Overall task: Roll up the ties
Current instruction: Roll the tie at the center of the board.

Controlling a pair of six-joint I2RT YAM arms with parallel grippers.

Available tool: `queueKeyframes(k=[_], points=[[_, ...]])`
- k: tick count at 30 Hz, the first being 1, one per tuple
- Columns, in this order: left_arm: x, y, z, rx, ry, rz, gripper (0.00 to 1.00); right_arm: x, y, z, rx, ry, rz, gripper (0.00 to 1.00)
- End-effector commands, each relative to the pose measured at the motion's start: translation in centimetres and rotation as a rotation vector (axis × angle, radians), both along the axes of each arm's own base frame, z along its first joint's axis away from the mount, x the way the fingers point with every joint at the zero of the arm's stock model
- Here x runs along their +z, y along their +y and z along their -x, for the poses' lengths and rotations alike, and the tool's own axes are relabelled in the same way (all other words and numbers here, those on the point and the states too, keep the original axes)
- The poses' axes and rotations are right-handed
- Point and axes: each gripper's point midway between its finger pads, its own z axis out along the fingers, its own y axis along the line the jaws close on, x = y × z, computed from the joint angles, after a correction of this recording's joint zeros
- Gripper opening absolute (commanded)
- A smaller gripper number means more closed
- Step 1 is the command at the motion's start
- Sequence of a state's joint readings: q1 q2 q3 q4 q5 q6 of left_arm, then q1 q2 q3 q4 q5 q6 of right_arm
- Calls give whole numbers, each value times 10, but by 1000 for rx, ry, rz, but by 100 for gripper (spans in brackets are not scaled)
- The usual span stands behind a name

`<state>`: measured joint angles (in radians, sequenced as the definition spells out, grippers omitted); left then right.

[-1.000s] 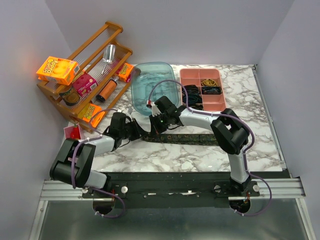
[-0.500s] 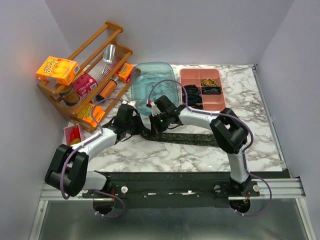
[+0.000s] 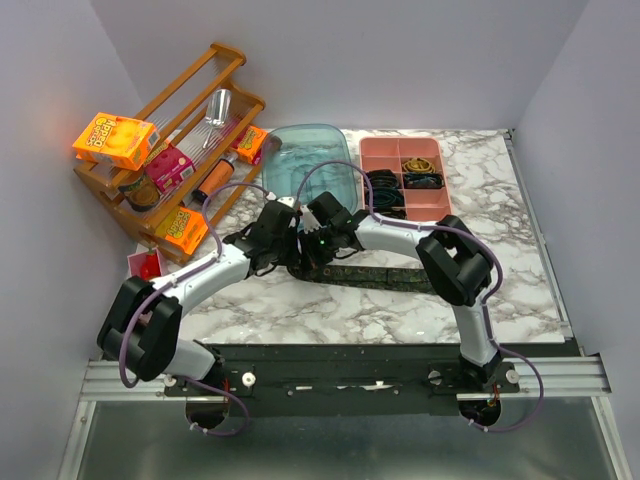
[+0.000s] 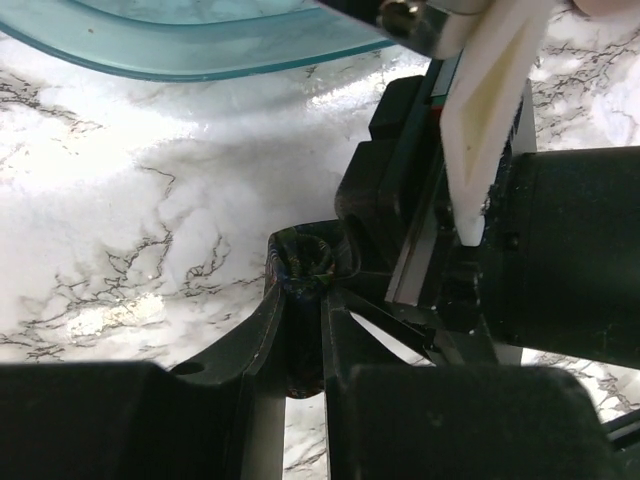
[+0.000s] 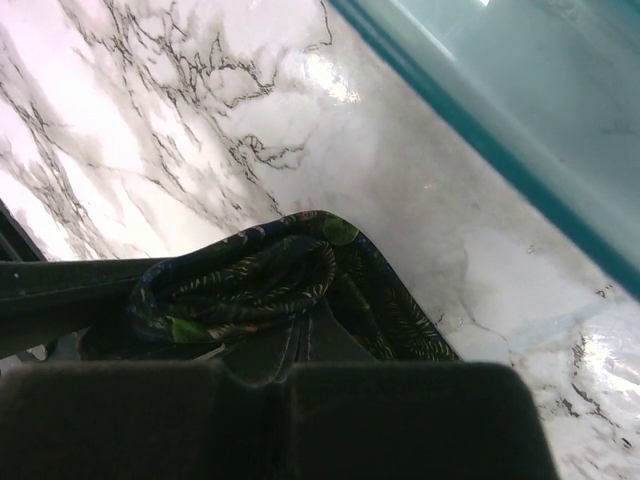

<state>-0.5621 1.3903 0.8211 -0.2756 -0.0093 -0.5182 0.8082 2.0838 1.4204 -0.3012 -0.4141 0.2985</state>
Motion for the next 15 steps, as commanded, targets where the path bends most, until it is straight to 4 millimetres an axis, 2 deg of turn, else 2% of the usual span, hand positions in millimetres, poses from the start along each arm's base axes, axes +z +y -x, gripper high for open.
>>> queueKeyframes(k=[1, 10, 15], points=[[0, -3, -3, -8, -11, -55, 0, -3, 7, 1, 13, 26, -9, 1], [-2, 11, -3, 21, -6, -140, 0, -2, 4, 3, 3, 23, -2, 1], [-2, 29, -1, 58, 10, -233, 0, 12, 2, -1, -14, -2, -14, 1]])
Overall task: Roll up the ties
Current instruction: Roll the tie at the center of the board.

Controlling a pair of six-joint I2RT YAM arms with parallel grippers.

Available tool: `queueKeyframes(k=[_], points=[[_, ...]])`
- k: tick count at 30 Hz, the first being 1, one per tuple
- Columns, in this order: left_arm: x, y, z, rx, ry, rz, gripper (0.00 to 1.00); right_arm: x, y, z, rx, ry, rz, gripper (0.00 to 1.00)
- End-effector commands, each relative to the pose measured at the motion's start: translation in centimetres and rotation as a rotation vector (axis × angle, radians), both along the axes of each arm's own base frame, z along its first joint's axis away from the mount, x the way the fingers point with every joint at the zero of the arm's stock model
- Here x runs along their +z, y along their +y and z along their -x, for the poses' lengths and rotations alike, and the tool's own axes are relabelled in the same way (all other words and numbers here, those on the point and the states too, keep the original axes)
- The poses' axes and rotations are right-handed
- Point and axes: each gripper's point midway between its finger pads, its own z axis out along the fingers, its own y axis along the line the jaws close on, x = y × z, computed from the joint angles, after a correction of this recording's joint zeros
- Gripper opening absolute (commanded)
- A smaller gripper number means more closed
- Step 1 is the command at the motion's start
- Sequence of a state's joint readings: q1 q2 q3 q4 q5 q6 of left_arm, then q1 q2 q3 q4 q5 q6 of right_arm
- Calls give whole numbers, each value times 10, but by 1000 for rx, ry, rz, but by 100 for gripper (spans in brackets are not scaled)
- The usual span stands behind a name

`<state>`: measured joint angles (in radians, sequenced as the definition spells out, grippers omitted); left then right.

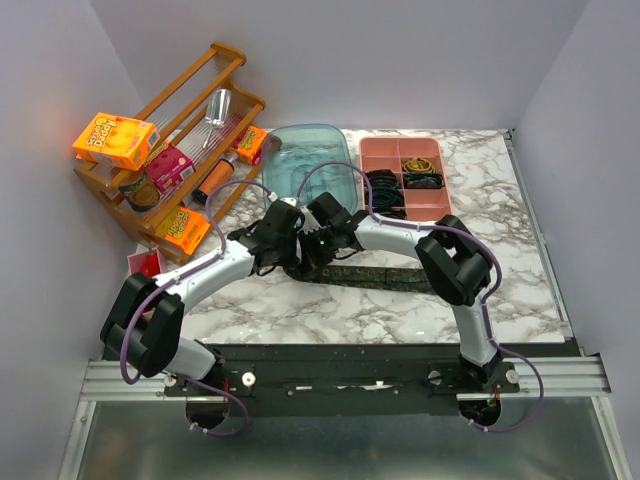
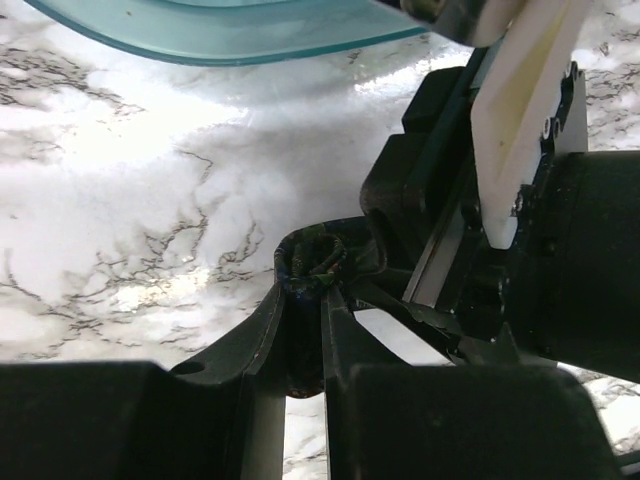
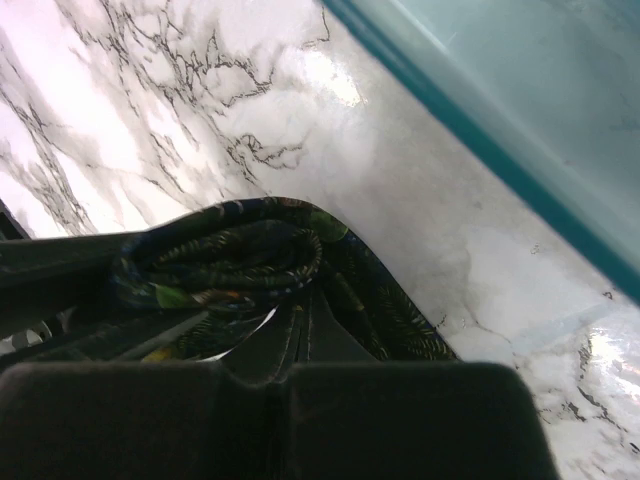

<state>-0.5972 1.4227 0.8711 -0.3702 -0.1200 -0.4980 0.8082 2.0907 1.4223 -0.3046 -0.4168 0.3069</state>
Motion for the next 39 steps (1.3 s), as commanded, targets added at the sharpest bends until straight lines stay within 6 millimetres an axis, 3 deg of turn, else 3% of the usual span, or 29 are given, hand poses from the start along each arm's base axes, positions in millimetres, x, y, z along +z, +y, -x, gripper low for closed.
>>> queueKeyframes(k=[1, 5, 10, 21, 39], points=[[6, 20, -3, 43, -6, -116, 0, 17, 1, -3, -14, -22, -18, 1], [7, 33, -2, 74, 7, -183, 0, 40, -3, -10, -40, -59, -45, 1], [8, 47, 3, 99, 37, -267, 0, 53, -17, -17, -72, -84, -54, 1], [1, 67, 10, 104, 61, -450, 0, 42, -59, -29, -144, -86, -5, 1], [-24, 23, 20, -33, 94, -491, 0, 32, -69, -27, -155, -75, 19, 1]])
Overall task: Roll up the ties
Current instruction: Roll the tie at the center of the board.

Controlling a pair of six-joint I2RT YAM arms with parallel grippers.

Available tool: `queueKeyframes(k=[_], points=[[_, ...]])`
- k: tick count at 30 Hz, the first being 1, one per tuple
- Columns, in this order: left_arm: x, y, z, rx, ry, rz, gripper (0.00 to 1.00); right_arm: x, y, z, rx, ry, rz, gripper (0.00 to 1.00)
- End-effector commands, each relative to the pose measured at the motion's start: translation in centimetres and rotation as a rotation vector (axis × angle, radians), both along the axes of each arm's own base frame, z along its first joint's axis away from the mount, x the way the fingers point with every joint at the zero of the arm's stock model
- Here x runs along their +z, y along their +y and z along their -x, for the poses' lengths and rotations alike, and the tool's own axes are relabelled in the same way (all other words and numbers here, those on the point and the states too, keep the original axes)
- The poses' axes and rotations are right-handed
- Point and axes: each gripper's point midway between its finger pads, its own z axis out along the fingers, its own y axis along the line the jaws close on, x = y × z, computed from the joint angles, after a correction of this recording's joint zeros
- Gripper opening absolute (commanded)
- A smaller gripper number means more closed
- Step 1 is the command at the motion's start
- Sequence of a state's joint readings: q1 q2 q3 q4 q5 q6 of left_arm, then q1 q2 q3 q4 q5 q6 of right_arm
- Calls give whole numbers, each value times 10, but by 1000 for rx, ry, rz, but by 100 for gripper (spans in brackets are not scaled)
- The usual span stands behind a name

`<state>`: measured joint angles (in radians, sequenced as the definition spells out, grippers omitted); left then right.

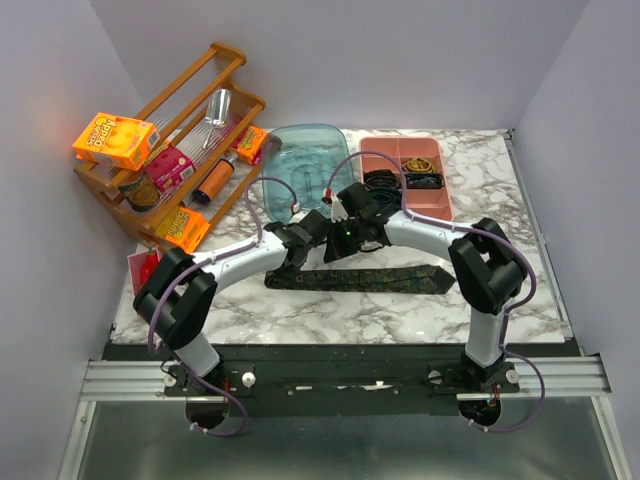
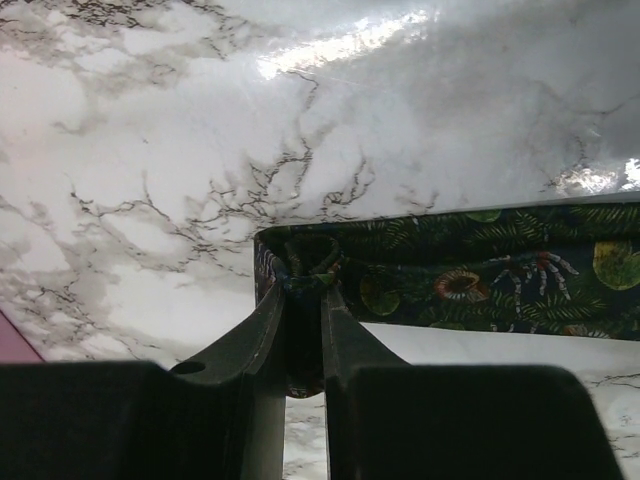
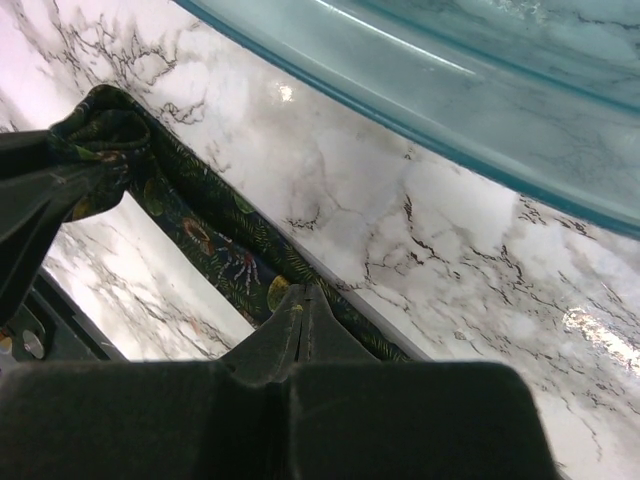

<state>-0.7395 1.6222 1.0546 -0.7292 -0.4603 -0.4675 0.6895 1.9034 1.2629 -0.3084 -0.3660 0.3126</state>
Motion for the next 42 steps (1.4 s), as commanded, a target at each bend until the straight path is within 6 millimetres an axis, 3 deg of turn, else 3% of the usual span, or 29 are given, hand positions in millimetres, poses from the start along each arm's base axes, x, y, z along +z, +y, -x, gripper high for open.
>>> queueKeyframes(k=[1, 6, 9, 10, 14, 22, 30, 32, 36, 38, 40, 41, 42], points=[[-6, -12, -1, -25, 0, -7, 0, 6, -6, -3, -3, -31, 9, 1], [-16, -21, 4, -44, 23, -23, 2, 3, -7, -3, -3, -26, 13, 1], [-20, -26, 5, -46, 27, -12, 16, 2, -7, -2, -4, -25, 16, 1], [-21, -27, 6, -48, 31, -1, 26, 2, -7, -2, -1, -25, 13, 1], [-20, -40, 7, -37, 22, 87, 51, 1, -7, -2, -3, -20, 15, 1], [-1, -65, 3, -22, -33, 264, 58, 7, -4, -1, 21, -26, -5, 1], [38, -51, -7, 32, -151, 346, 65, 29, 15, 5, 77, -40, -63, 1], [44, -39, -9, 62, -168, 365, 67, 35, 23, 9, 97, -42, -77, 1], [48, -22, -10, 110, -166, 461, 68, 54, 49, 17, 150, -51, -130, 1], [46, -5, -11, 158, -169, 511, 69, 53, 57, 21, 168, -42, -137, 1], [47, -7, -9, 156, -153, 605, 72, 52, 69, 26, 193, -35, -141, 1], [43, 6, -9, 196, -156, 634, 75, 50, 73, 29, 201, -30, -141, 1], [46, 6, -11, 198, -166, 678, 77, 47, 78, 34, 214, -20, -140, 1]])
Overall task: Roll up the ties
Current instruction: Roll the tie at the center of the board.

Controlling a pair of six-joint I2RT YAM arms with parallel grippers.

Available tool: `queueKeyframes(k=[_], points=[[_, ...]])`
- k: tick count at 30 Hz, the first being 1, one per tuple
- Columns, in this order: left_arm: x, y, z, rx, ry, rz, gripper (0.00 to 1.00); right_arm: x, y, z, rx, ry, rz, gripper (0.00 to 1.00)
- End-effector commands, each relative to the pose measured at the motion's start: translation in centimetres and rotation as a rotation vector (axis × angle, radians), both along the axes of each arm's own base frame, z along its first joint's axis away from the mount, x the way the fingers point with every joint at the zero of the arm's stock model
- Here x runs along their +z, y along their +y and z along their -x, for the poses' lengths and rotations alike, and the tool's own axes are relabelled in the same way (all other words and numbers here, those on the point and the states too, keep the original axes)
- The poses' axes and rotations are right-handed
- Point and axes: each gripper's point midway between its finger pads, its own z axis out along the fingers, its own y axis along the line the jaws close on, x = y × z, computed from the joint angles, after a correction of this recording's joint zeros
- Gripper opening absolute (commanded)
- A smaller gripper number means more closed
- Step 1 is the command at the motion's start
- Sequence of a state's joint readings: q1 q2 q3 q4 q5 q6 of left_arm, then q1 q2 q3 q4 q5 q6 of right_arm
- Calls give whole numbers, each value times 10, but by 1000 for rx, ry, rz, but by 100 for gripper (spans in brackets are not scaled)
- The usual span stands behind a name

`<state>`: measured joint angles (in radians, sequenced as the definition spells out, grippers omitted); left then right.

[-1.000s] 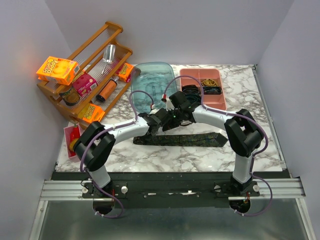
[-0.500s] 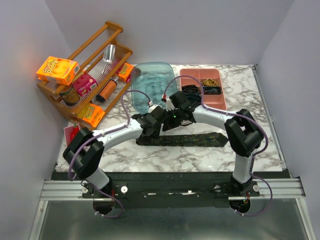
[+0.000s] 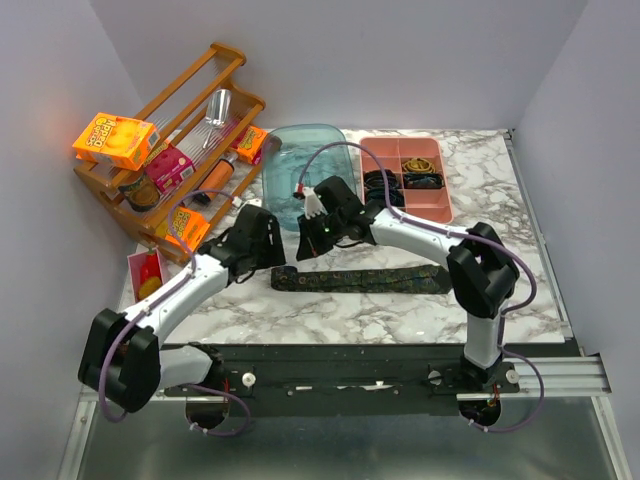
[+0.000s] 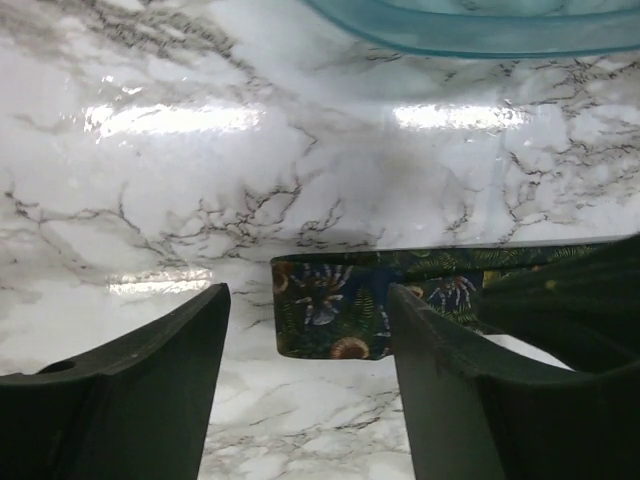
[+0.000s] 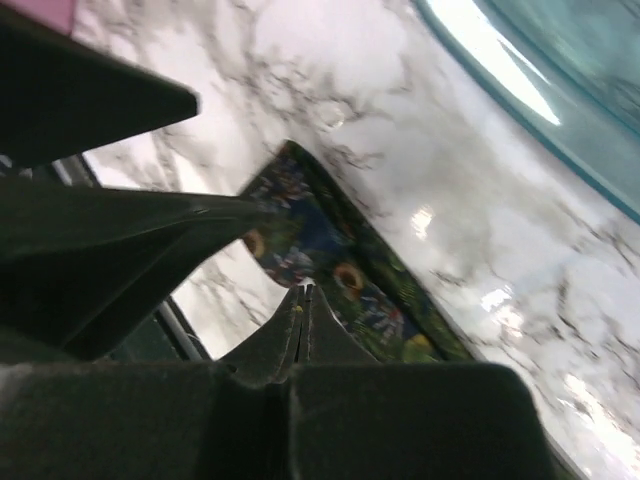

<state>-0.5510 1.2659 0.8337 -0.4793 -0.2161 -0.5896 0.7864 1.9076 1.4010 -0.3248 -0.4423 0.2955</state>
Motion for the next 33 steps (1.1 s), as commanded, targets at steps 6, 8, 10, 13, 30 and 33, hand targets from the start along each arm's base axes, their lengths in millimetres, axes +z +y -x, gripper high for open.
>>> queueKeyframes(k=[6, 8, 10, 13, 30, 33], points=[[0, 7, 6, 24, 0, 420, 83, -21, 34, 28, 91, 74, 17, 1], [-7, 6, 11, 11, 24, 457, 83, -25, 33, 28, 89, 78, 26, 1], [-9, 6, 10, 11, 20, 482, 83, -33, 32, 29, 90, 82, 40, 1], [-18, 3, 13, 3, 34, 507, 83, -43, 27, 27, 78, 78, 69, 1], [-51, -7, 25, -31, 61, 578, 75, -87, 8, 29, 37, 93, 171, 1], [-53, -9, 25, -40, 46, 592, 72, -87, 9, 28, 34, 92, 168, 1]])
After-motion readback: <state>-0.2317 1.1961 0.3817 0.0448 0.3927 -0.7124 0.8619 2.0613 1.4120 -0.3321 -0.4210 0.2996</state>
